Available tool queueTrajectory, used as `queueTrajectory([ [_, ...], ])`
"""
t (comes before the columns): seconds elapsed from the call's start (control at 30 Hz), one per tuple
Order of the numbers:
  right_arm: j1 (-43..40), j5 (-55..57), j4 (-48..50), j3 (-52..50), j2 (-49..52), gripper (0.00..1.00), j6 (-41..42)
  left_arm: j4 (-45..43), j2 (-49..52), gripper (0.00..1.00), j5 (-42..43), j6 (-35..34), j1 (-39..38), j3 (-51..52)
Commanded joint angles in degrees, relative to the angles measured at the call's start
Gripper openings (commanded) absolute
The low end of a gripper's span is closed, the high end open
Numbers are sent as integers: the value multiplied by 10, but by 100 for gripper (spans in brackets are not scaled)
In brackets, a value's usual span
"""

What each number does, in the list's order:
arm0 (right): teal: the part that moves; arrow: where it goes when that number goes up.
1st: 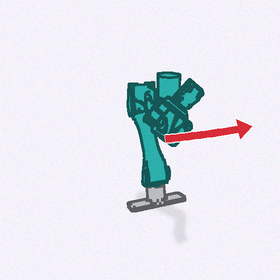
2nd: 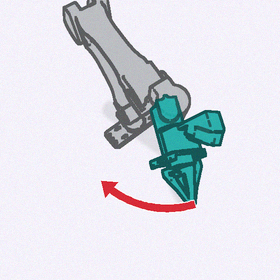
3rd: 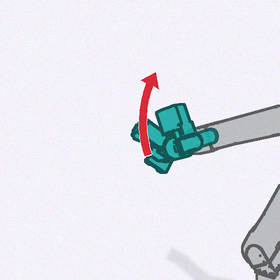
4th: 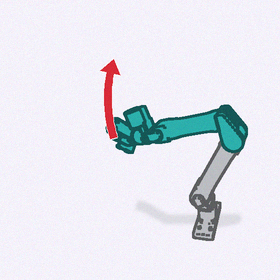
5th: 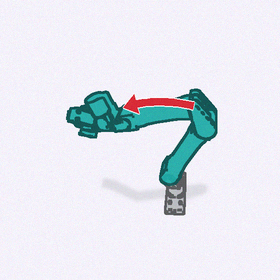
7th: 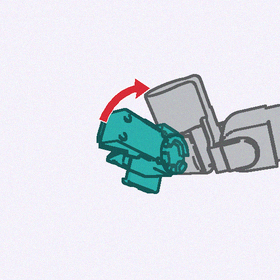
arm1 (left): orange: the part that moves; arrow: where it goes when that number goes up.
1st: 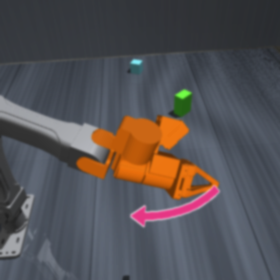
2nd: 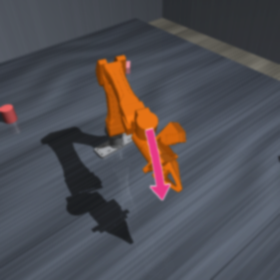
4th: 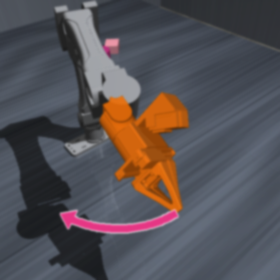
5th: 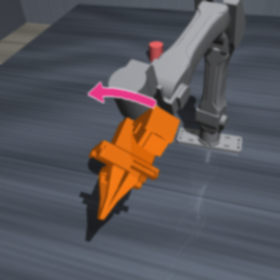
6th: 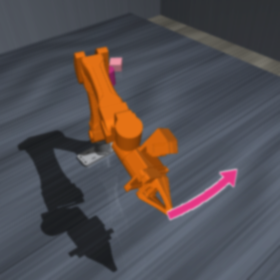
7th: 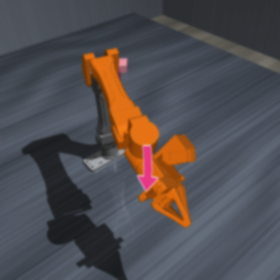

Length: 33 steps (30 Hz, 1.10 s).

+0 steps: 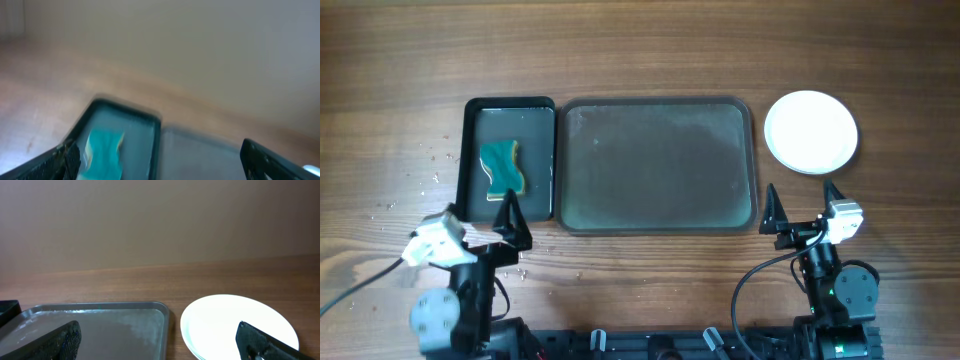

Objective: Clean dirty plates on tray and stack at the side

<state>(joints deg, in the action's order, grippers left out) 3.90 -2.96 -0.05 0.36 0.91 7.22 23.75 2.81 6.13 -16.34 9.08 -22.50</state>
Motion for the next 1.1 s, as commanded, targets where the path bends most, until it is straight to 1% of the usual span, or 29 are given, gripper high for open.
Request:
queueTrajectory([
  [0.0, -4, -7, 2, -1, -3, 100, -11, -86, -26, 100, 12, -23, -11, 23],
  [0.07, -4, -7, 2, -1, -3, 100, -11, -151, -26, 100, 11, -31, -34, 39],
  [0.2, -4, -7, 2, -1, -3, 100, -11, -216, -26, 100, 11, -37, -57, 83],
  [0.43, -4, -7, 2, -1, -3, 100, -11, -265, -26, 100, 11, -44, -57, 171],
  [0.63, -4, -7, 2, -1, -3, 100, -11, -268, -26, 100, 4, -52, -52, 217],
  [0.67, -4, -7, 2, -1, -3, 100, -11, -258, -26, 100, 2, -52, -51, 222],
  [0.77, -4, -7, 2, -1, -3, 100, -10, -195, -26, 100, -6, -51, -47, 222],
  [0.8, -4, -7, 2, -1, -3, 100, -11, -195, -26, 100, -15, -49, -47, 222],
  [0.83, -4, -7, 2, -1, -3, 100, -11, -196, -26, 100, -19, -36, -47, 222],
  [0.87, -4, -7, 2, -1, -3, 100, -11, -195, -26, 100, -21, 5, -47, 222],
  [0.93, -4, -7, 2, -1, -3, 100, -11, -195, -26, 100, -22, 35, -47, 222],
  [1.07, -4, -7, 2, -1, -3, 100, -11, -196, -26, 100, -21, 41, -47, 222],
])
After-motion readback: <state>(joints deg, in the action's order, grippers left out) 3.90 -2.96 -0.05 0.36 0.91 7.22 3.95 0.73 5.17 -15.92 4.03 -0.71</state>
